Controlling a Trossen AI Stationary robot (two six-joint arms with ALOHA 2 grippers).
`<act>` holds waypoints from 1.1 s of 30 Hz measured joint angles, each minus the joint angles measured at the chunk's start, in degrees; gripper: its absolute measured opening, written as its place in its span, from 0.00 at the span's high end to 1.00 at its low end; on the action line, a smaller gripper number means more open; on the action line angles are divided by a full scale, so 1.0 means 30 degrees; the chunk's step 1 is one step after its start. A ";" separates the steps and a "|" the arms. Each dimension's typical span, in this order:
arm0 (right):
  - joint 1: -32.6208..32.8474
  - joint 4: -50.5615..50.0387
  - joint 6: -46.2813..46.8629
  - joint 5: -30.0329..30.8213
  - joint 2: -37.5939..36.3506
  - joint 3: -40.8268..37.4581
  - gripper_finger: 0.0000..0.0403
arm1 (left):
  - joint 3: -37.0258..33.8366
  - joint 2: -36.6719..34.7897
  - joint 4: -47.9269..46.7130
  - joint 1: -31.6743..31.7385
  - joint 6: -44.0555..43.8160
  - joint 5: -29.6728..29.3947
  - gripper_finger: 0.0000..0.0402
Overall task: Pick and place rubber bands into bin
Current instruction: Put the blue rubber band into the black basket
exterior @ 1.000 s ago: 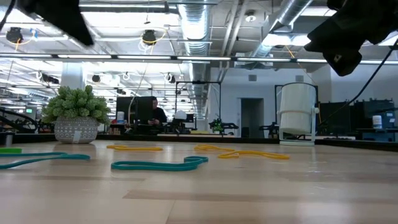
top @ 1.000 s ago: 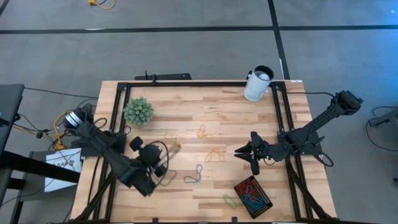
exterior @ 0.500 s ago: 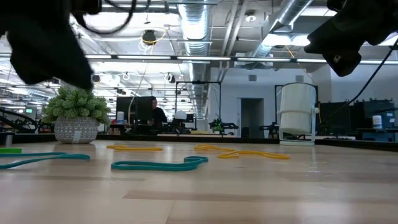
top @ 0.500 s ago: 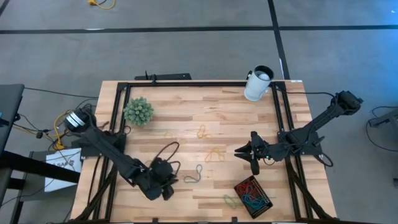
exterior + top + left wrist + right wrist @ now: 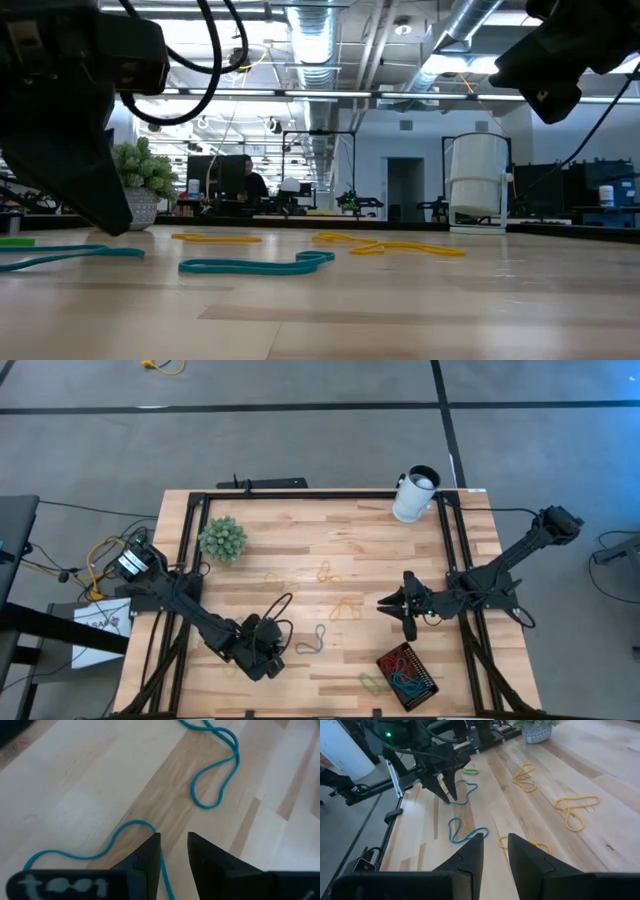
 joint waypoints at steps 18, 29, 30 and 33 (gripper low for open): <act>-0.0004 -0.0138 0.0000 0.0000 0.0007 -0.0007 0.79 | 0.0000 0.0641 -0.0963 0.0036 -0.0725 -0.0291 0.79; 0.0000 -0.0121 0.0000 0.0000 0.0007 -0.0007 0.79 | 0.0079 0.1583 -0.0053 0.0022 -0.0961 -0.0782 0.79; 0.0000 -0.0143 0.0000 -0.0007 0.0007 -0.0007 0.79 | 0.0099 0.1719 -0.0006 0.0022 -0.1026 -0.0855 0.79; 0.0000 -0.0122 0.0003 0.0000 0.0007 -0.0003 0.79 | 0.0245 0.1777 0.0022 0.0015 -0.1197 -0.1366 0.80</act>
